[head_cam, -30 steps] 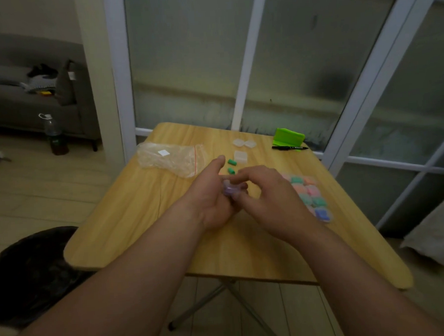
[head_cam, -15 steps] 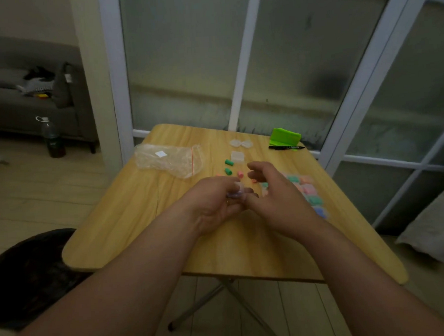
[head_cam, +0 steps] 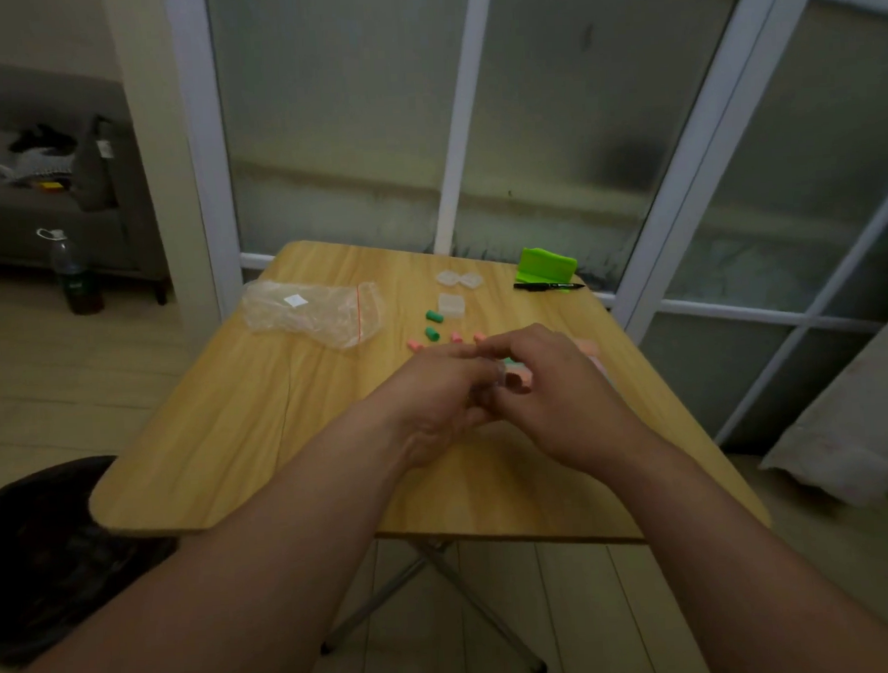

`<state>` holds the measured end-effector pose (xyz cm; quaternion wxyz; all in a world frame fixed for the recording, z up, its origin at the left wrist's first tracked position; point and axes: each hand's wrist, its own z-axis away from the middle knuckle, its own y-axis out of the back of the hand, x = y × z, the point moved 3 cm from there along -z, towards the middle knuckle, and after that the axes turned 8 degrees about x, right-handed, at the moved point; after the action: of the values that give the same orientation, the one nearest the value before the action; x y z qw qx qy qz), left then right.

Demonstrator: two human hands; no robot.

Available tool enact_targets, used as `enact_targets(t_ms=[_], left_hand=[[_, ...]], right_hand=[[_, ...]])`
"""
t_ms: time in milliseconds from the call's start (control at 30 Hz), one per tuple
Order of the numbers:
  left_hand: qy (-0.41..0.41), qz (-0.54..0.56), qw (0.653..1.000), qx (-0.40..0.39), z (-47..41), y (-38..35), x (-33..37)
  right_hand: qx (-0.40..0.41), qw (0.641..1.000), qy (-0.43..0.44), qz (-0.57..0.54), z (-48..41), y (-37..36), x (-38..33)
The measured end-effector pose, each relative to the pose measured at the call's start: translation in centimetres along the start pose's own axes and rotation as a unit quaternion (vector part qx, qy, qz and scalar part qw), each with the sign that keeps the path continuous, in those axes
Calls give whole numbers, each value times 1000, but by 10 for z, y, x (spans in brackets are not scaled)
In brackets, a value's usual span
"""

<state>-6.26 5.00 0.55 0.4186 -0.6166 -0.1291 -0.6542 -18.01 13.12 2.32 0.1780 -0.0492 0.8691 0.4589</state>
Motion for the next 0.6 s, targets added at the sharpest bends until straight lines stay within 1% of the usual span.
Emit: enact_targets(t_ms=[67, 133, 267, 367, 500, 600], left_hand=[[-2, -6, 1000, -10, 0, -4, -1], [2, -10, 1000, -5, 0, -6, 1], [15, 5, 997, 76, -5, 3, 8], [8, 18, 992, 123, -9, 12, 10], [11, 26, 987, 157, -10, 16, 10], [13, 27, 986, 163, -10, 17, 10]], right_hand=[[-8, 1000, 2, 1, 0, 3, 4], [4, 1000, -13, -2, 0, 9, 13], [47, 995, -84, 6, 0, 30, 45], [23, 994, -101, 18, 5, 28, 55], [-28, 996, -62, 52, 7, 12, 42], [-57, 994, -52, 81, 4, 4, 34]])
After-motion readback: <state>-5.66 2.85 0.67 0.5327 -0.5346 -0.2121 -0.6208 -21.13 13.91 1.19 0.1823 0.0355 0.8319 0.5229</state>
